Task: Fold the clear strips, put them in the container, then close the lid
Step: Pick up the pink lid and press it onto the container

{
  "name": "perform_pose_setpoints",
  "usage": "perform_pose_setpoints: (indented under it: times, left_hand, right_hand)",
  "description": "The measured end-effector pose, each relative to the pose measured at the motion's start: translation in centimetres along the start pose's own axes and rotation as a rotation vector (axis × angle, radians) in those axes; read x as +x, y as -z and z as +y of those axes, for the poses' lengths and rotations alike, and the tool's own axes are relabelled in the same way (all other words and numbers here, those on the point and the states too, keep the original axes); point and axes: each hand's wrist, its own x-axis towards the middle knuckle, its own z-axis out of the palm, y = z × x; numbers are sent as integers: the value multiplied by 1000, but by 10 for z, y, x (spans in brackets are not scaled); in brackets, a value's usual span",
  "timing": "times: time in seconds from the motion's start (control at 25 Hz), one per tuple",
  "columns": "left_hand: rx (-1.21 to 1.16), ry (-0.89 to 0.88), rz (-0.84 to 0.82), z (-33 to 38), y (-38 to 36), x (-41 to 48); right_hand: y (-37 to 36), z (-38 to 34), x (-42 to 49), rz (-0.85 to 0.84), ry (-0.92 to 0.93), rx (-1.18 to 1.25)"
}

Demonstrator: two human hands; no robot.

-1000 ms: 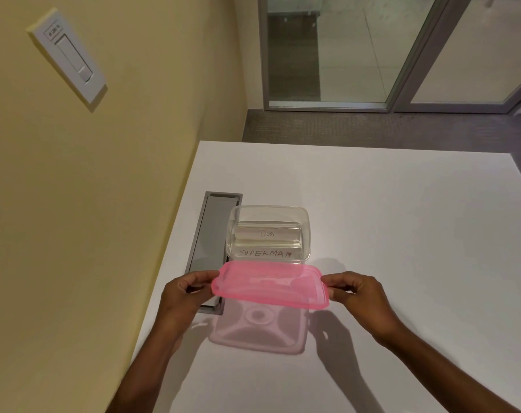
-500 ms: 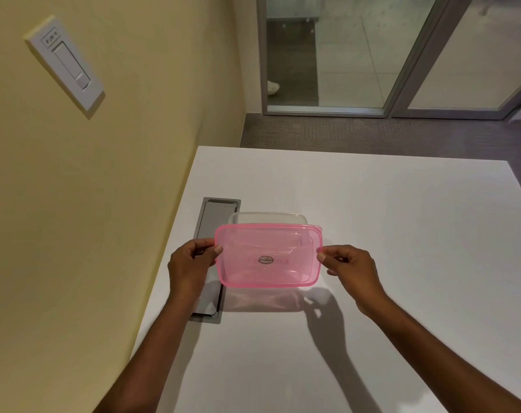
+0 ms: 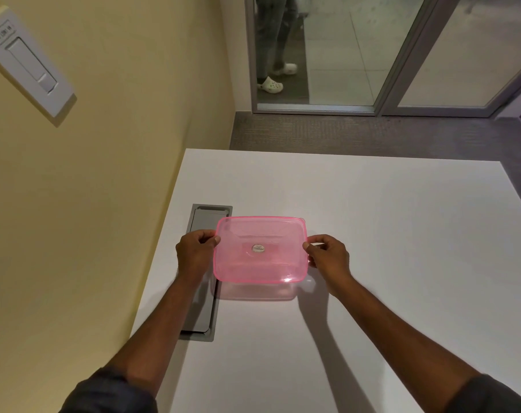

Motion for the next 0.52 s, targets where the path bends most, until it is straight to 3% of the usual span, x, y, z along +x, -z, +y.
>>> perform_pose_setpoints:
  times: [0.36, 0.52]
  left_hand:
    - [26, 5, 31, -19, -18, 5]
    - [78, -79, 68, -21, -28, 14]
  right_hand:
    - [-7, 16, 11, -11, -33, -39]
    - [-9, 18, 13, -9, -44, -35]
